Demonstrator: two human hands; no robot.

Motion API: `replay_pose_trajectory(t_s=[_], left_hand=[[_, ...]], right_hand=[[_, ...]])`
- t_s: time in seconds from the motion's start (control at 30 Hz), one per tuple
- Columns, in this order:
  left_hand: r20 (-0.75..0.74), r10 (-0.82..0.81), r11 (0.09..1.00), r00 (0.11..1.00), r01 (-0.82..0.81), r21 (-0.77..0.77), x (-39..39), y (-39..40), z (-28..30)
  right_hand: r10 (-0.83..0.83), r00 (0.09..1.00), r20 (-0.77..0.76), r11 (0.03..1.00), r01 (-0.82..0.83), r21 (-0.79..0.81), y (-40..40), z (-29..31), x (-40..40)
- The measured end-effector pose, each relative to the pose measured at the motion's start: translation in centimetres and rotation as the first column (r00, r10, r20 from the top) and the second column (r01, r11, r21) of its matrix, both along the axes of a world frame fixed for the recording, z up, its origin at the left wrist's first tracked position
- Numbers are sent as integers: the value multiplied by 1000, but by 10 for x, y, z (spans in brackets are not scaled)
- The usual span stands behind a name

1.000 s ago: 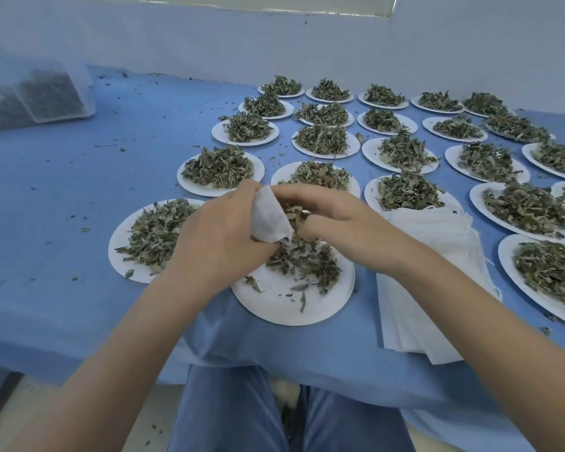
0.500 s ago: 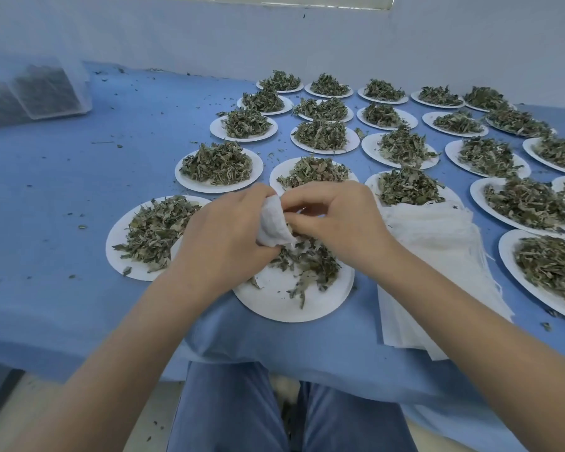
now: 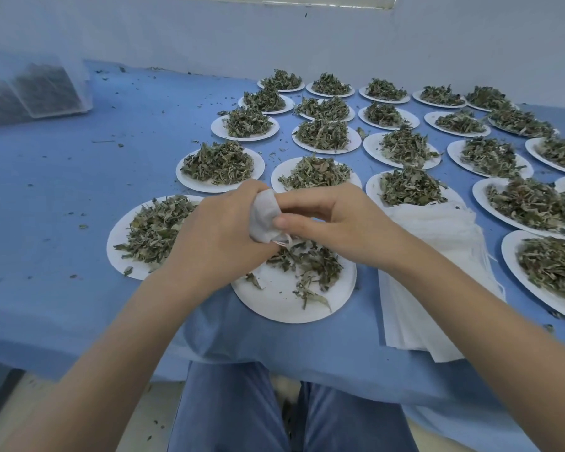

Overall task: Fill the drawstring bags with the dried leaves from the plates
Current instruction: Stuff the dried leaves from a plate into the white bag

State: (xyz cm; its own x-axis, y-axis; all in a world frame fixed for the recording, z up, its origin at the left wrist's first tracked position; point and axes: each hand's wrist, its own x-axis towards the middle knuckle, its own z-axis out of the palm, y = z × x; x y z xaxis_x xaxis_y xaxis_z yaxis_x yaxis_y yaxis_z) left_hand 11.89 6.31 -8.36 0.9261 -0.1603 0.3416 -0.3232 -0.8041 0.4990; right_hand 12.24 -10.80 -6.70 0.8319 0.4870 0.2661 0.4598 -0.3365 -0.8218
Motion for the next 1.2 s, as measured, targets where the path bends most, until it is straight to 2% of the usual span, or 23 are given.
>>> replay_pose_trajectory(t_s=[0.07,0.13,0.27,0.33,0.43,0.5,0.57,0.7,0.8,1.0,1.1,1.17,1.2], left_hand=[[4,-9,1000,1000,9,-30,-1,1,0],[-4,-10,998,1000,9,-61,-2,3,0],[-28,-11,996,1000,8,-87,-3,6,1],[-39,-17,998,999,15,-55,-4,4,2],[-10,-28,999,1000,28,36,-6,-5,4],[30,-46,997,998,44,67,-7,-11,5],[38,-76,995,996,74,65,-9,-16,7],[-3,-167,986,986,167,-7,-11,-18,12],[-7,-160,987,987,159,-34,-12,-11,15],[55,-45,993,997,39,109,-13,15,14],[84,-27,986,996,13,167,-13,20,12],[93,-18,979,995,-2,206,-12,23,11],[93,-10,975,996,-11,224,-11,25,10]], right_hand=[[-36,999,0,998,36,43,1,-3,3],[-5,1000,-26,998,6,69,-1,-4,5],[57,998,-33,998,-56,37,-4,-3,6],[18,997,79,1000,-17,-10,0,-3,5],[24,924,383,989,33,-143,9,-5,4],[40,895,444,978,55,-199,16,-7,5],[46,898,438,965,74,-253,22,-8,6],[135,953,271,907,-9,-422,20,-1,10],[169,967,193,929,-90,-358,13,8,6],[144,987,78,983,-133,-125,-5,18,4],[55,998,37,996,-58,65,-14,15,0],[-43,996,81,999,43,10,-22,11,1],[-93,985,144,988,109,-111,-26,8,4]])
